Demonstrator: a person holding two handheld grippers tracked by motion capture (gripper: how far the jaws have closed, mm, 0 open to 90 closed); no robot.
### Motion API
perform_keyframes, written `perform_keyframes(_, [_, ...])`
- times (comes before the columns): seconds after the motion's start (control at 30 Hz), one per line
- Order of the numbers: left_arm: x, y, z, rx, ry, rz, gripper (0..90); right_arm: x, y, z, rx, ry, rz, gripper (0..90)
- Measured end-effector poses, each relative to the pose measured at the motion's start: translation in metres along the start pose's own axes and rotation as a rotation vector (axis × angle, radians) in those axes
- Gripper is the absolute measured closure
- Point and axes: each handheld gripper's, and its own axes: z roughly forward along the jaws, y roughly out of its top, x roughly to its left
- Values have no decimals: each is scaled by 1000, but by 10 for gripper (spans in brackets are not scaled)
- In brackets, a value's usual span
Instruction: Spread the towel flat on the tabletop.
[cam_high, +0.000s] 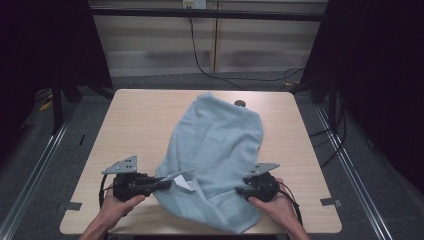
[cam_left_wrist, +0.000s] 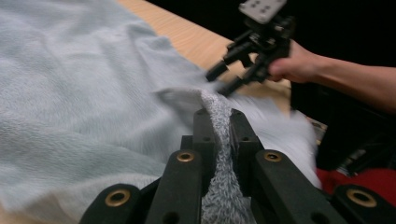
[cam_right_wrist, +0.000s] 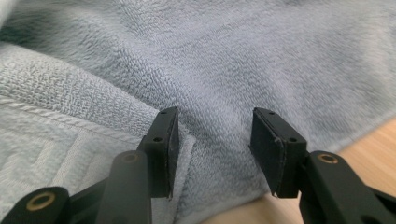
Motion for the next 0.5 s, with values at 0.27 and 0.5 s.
perform_keyframes(0.27, [-18, -24, -8, 105, 3, -24, 724, 4, -17, -28, -45, -7, 47, 538])
perform_keyframes(0.5, [0, 0, -2, 101, 94, -33, 541, 12, -10, -25, -72, 58, 37, 526])
